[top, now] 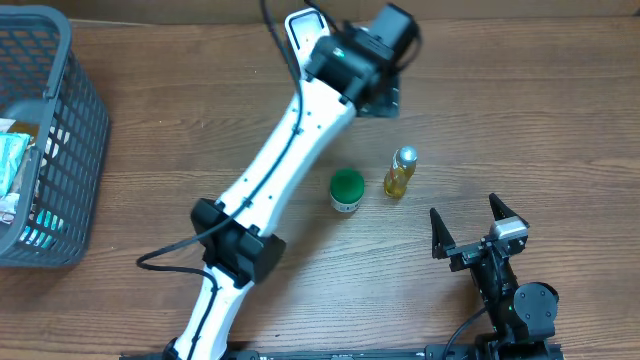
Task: Scan the item barcode
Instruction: 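Release the oil bottle beside the jar and retract the left arm, then reach the left gripper into the basket toward the teal tissue pack, then grasp the teal Kleenex tissue pack and lift it from the basket, then carry the tissue pack out and set it on the table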
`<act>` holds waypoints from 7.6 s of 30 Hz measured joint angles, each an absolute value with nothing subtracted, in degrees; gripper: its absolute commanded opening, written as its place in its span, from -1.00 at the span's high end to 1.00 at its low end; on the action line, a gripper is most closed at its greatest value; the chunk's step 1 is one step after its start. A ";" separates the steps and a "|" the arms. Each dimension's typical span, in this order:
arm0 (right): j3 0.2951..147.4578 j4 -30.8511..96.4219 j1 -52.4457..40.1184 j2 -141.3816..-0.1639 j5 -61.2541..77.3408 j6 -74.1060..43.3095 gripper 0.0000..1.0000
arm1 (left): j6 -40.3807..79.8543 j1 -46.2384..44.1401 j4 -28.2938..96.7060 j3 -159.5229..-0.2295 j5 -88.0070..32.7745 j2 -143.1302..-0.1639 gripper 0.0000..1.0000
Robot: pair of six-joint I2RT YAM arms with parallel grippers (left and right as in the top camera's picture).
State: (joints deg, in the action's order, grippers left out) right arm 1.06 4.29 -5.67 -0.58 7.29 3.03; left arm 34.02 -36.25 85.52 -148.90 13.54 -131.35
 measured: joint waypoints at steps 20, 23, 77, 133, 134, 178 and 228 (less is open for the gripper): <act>1.06 4.27 -5.67 -0.58 7.29 3.03 -1.00 | 36.16 0.21 92.23 -149.03 13.34 -107.22 -0.99; 1.06 4.27 -5.67 -0.58 7.29 3.01 -1.00 | 37.76 6.50 94.30 -149.03 13.34 -106.91 -0.99; 1.06 4.27 -5.67 -0.58 7.31 3.03 -1.00 | 40.32 40.12 75.00 -112.53 13.54 -109.10 -0.99; 1.06 4.29 -5.67 -0.58 7.29 3.03 -1.00 | 15.66 43.29 61.89 -97.08 12.27 -123.44 -0.94; 1.06 4.25 -5.67 -0.58 7.29 3.03 -1.00 | 15.68 43.29 61.87 -97.06 12.10 -123.44 -1.00; 1.06 4.27 -5.65 -0.58 7.29 2.98 -1.00 | 16.53 46.50 67.09 -99.11 4.93 -124.55 -0.43; 1.06 4.25 -5.67 -0.58 7.29 3.01 -1.00 | 17.10 -7.64 92.92 -123.31 -2.28 -111.33 -0.43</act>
State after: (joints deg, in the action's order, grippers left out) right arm 1.06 4.25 -5.67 -0.58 7.29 3.01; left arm 17.10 -7.64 92.92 -123.31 -2.28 -111.33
